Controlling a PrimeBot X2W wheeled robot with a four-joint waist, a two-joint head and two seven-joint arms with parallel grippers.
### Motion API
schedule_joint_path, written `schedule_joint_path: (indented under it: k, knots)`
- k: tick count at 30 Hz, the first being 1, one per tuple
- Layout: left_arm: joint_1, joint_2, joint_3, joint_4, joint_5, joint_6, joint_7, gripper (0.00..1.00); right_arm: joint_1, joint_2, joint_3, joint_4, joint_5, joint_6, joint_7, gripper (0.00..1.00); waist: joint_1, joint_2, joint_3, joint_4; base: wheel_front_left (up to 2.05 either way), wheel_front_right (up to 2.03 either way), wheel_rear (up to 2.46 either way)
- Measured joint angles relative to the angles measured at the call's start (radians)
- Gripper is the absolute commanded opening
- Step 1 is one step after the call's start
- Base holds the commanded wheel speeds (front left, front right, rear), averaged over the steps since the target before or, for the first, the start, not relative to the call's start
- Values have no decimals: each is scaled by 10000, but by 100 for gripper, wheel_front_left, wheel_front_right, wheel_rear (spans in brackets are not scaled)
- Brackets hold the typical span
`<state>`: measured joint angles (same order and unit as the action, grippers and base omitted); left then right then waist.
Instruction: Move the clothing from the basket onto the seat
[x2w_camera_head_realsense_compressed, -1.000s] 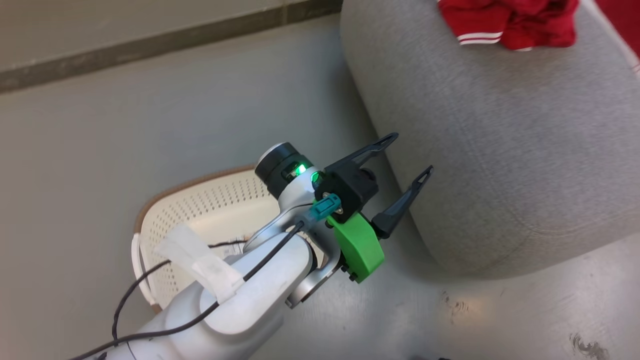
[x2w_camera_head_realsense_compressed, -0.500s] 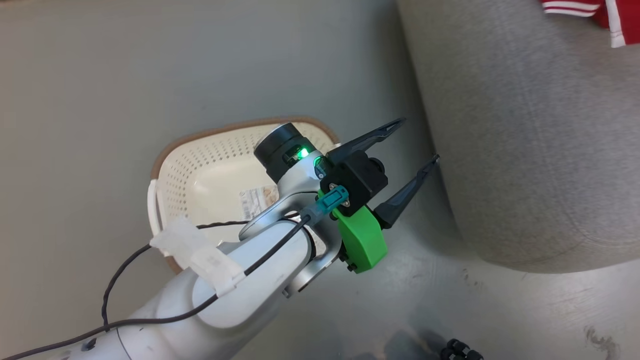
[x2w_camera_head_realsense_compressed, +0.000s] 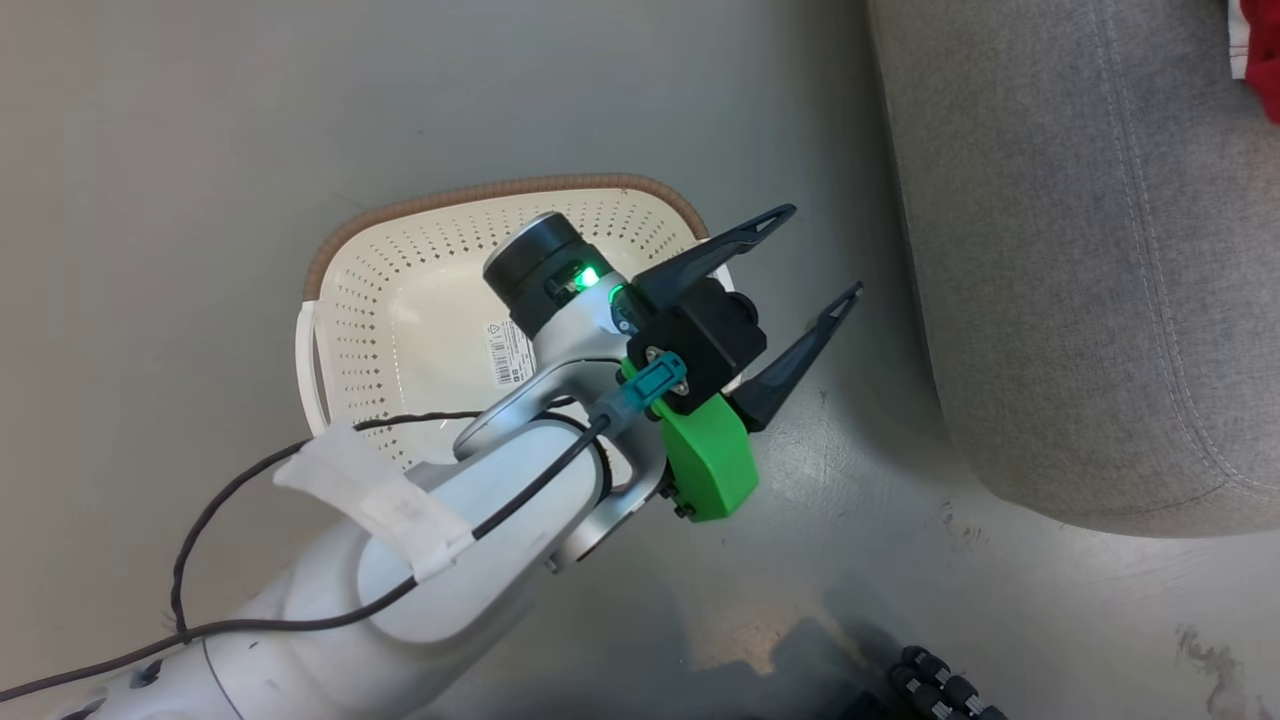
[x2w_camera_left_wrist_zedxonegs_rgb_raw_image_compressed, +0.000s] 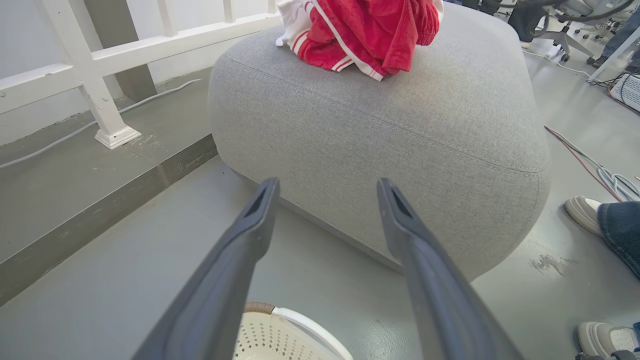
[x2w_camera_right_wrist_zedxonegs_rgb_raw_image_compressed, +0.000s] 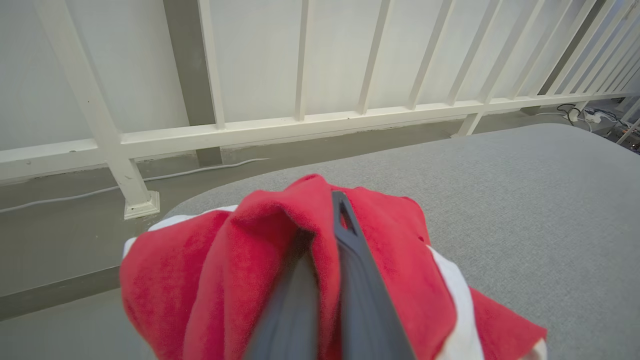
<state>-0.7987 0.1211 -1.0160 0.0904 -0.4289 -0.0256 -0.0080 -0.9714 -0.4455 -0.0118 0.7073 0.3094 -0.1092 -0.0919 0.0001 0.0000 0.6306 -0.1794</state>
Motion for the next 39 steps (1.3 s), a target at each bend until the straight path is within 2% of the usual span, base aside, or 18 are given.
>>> schedule_joint_path:
  k: [12,15,16,20,36,37,39]
  knots:
    - [0,297,102,-23,12,8,73,100,114,441,-17,1296,-113,-71,-397,0,0,0,82,-202,0,0,0]
    - [0,324,119,-27,12,10,73,100,114,550,0,1524,-104,-71,-481,48,-1,0,42,-310,0,0,0]
    - [0,328,127,-31,12,12,73,100,114,564,4,1580,-94,-71,-485,100,-1,0,26,-349,0,0,0]
    - [1,420,176,-33,8,84,73,100,114,694,94,1774,-71,-21,-604,100,-1,0,-35,-529,0,0,0]
    - [193,874,451,-31,-98,274,73,100,214,1480,811,2046,-17,1204,-1202,100,-1,0,-439,-1677,0,0,0]
    - [193,874,451,-31,-98,274,73,100,214,1480,811,2046,-17,1204,-1202,100,-1,0,-439,-1677,0,0,0]
    - [265,892,453,-31,-146,274,73,100,427,1586,932,2084,-19,1432,-1285,100,-1,0,-543,-1946,0,0,0]
